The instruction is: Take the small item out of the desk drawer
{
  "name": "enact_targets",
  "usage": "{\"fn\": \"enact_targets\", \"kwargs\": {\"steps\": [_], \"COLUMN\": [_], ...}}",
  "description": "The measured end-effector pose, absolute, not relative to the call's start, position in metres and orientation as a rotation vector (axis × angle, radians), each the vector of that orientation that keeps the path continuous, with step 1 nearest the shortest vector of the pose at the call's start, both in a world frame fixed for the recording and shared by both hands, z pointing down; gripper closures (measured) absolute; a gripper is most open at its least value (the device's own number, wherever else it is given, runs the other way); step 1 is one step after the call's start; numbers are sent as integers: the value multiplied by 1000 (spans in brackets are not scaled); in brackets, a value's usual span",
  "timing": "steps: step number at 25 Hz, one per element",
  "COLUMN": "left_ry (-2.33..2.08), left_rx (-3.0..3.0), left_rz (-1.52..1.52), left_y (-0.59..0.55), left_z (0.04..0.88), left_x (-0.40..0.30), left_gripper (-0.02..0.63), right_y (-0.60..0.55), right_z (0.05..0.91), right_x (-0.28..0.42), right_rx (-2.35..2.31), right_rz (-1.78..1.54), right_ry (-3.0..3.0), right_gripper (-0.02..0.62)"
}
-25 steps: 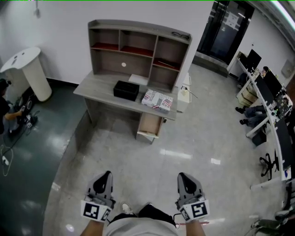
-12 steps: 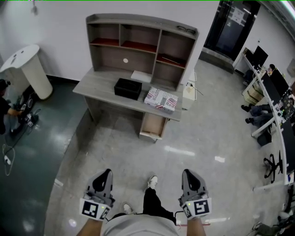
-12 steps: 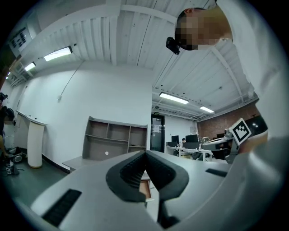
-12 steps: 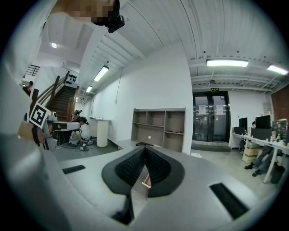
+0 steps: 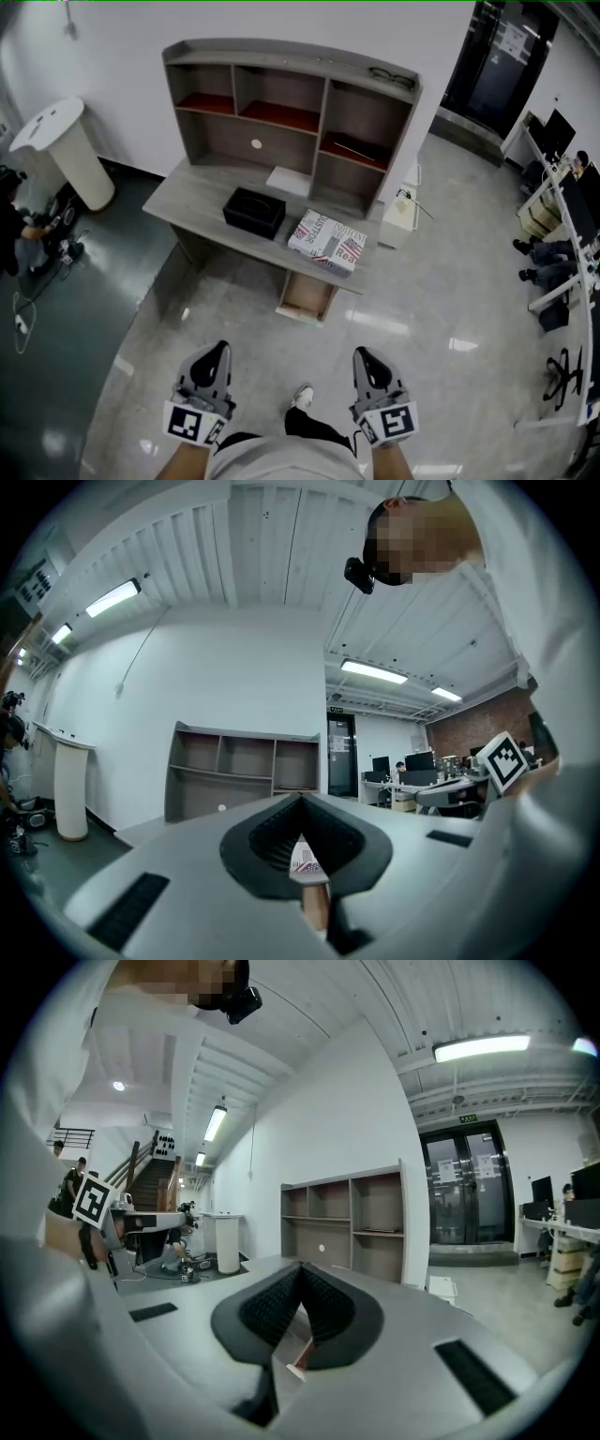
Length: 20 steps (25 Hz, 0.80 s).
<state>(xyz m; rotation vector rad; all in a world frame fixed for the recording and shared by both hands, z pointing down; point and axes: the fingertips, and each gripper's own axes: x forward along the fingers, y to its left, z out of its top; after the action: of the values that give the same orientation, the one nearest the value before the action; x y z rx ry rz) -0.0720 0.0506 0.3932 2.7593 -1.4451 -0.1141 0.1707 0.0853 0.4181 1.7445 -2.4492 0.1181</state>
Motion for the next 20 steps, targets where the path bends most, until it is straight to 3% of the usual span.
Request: {"fn": "enact_targets", "kwargs": {"steps": [10, 20], "left_ry": [-1470, -1347], "left_rx": [2752, 2792], "left_rz": [-30, -72], "left_y": [-8, -73], "left_z": [400, 406], "left_x": [-6, 19], "left_gripper": [588, 588], "right_y": [13, -33], "right_z": [433, 441], "right_x": [232, 237], "right_rx": [1717, 1719], "right_rz": [174, 151], "right_ry": [-2503, -2396], "right_gripper": [572, 572]}}
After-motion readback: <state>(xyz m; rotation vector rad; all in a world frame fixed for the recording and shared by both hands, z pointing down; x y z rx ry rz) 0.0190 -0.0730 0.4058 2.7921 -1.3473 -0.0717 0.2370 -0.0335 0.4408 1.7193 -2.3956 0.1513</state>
